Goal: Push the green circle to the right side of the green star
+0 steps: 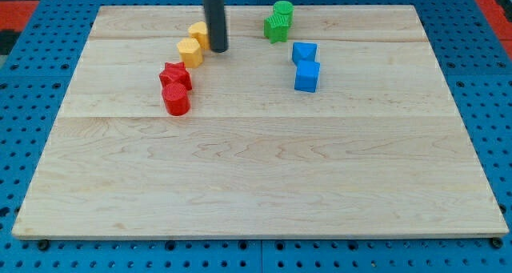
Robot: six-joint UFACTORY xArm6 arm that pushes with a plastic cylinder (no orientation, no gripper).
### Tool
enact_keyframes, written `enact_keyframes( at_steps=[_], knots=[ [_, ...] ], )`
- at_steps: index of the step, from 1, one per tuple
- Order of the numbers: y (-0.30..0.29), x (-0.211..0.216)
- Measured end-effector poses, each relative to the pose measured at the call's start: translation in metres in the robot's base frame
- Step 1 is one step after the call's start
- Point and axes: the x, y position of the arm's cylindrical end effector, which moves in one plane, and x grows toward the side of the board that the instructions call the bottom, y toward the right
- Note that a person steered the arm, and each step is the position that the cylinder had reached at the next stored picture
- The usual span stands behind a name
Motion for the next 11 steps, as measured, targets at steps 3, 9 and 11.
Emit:
enact_keyframes(
  at_steps=[3, 9, 11],
  knots=[
    [0.01, -0.098],
    [0.197, -0.089],
    [0.109, -0.064]
  ],
)
